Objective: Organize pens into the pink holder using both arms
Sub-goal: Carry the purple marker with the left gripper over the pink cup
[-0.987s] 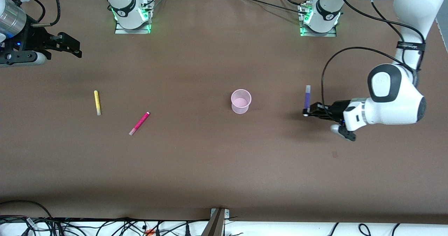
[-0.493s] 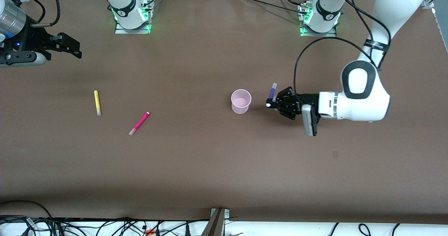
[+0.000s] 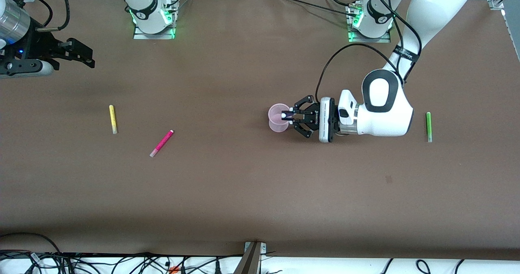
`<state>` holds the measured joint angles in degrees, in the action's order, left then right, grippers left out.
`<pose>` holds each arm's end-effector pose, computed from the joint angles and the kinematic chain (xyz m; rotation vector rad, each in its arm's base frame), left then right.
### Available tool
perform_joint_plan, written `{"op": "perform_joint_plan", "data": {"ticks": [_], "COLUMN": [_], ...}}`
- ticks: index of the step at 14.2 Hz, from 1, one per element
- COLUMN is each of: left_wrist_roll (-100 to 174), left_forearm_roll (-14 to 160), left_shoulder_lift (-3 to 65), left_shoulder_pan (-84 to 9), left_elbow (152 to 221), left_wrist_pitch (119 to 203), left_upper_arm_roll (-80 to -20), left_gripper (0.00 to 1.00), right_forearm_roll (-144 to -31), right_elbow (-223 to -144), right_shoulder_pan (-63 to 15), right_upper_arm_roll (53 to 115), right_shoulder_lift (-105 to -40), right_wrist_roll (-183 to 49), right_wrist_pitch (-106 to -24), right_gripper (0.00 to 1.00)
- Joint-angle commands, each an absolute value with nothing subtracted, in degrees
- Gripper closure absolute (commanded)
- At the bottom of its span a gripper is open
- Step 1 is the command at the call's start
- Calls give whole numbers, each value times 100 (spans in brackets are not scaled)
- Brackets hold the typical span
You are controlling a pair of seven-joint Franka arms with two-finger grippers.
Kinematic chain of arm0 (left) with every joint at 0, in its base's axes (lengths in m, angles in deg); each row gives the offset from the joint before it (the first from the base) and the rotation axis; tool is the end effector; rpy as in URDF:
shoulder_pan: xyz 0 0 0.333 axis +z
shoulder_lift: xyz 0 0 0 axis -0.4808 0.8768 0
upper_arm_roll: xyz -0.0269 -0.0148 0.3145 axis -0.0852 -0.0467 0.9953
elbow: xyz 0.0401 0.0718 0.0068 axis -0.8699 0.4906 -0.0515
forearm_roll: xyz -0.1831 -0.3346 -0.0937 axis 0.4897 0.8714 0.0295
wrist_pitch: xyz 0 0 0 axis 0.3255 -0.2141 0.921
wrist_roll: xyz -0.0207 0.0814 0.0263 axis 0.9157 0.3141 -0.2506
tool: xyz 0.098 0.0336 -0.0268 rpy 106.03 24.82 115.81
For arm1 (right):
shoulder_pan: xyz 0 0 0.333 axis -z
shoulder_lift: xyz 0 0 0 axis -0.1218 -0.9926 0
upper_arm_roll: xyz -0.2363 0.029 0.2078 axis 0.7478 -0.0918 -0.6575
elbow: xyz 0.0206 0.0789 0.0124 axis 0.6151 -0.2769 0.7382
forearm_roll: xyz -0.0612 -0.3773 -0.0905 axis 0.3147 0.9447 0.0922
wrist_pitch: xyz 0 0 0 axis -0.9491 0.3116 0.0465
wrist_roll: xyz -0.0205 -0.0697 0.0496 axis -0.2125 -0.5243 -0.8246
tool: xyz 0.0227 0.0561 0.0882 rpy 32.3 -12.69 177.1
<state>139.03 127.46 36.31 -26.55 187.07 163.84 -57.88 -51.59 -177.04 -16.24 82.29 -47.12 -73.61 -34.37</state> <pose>0.6026 -0.2789 0.3130 1.6152 -1.2766 0.5951 0.5318 0.0521 0.6167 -3.1217 -0.1016 0.1547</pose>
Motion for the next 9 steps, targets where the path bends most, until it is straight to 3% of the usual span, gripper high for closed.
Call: {"op": "perform_joint_plan", "data": {"ticks": [1, 9], "left_wrist_roll": [14471, 14595], "left_forearm_roll": [12913, 12983], "left_shoulder_lift": [3625, 3625], "left_shoulder_pan": [-2899, -3260], "left_elbow": [18926, 19225], "left_wrist_pitch": [16898, 17524], "left_upper_arm_roll": [-5824, -5841], "left_gripper": [100, 100], "right_forearm_roll": [-5228, -5193], "right_elbow": [-17609, -17601], "right_shoulder_pan": [-1631, -1631], "right_upper_arm_roll": [8251, 8242], "right_shoulder_lift": [-4740, -4740], "right_wrist_roll": [-7353, -7345], "right_wrist_pitch": [-3421, -3412], "right_gripper": [0, 0]}}
